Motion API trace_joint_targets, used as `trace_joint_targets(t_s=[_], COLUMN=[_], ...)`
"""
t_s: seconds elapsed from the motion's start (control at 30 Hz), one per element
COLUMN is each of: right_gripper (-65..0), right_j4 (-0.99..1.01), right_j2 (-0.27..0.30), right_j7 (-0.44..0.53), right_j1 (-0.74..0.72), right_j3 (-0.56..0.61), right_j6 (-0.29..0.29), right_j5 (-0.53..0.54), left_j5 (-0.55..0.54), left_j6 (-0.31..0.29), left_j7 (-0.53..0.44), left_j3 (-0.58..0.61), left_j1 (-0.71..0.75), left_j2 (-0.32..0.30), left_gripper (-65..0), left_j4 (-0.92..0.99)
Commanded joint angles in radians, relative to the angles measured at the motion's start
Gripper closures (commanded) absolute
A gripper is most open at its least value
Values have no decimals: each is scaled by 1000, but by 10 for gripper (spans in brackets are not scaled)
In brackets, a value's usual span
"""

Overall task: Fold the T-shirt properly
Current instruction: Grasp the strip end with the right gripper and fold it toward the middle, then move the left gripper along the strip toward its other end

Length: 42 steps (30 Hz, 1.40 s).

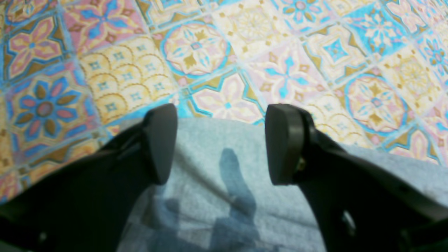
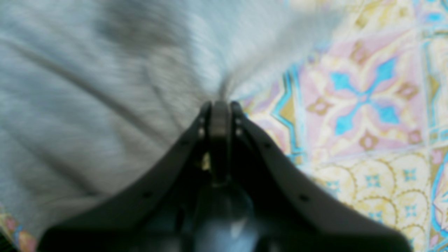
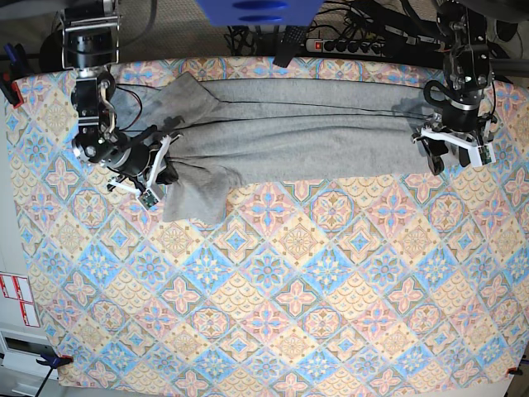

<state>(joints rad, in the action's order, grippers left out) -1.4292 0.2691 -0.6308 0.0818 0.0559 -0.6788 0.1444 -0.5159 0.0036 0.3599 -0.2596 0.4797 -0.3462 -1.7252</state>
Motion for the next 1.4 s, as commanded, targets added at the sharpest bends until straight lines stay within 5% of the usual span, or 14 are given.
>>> trace_joint_targets(t_s=[0.0, 0.43, 1.0, 1.23, 1.37], right_gripper=[-6, -5, -10, -173, -193], right_j4=[-60, -447, -493, -483, -490], right_j2=[6, 6, 9, 8, 5], right_j7=[-8, -87, -85, -83, -53], right_j1=[14, 283, 465, 393, 396], right_j3=[-11, -17, -6, -17, -55], right_j6=[-6, -6, -6, -5, -3], right_j5=[13, 13, 10, 8, 8], left_j5=[1, 3, 3, 7, 9], left_j6=[-4, -4, -4, -4, -6], left_j7=[-22, -23, -23, -19, -15], left_j3=[-7, -7, -8, -10, -7], left_j1=[-2, -2, -2, 0, 9], left_j2=[-12, -12, -12, -17, -64], left_gripper=[-406, -406, -406, -408, -411], left_j4=[-16, -14, -12, -12, -11])
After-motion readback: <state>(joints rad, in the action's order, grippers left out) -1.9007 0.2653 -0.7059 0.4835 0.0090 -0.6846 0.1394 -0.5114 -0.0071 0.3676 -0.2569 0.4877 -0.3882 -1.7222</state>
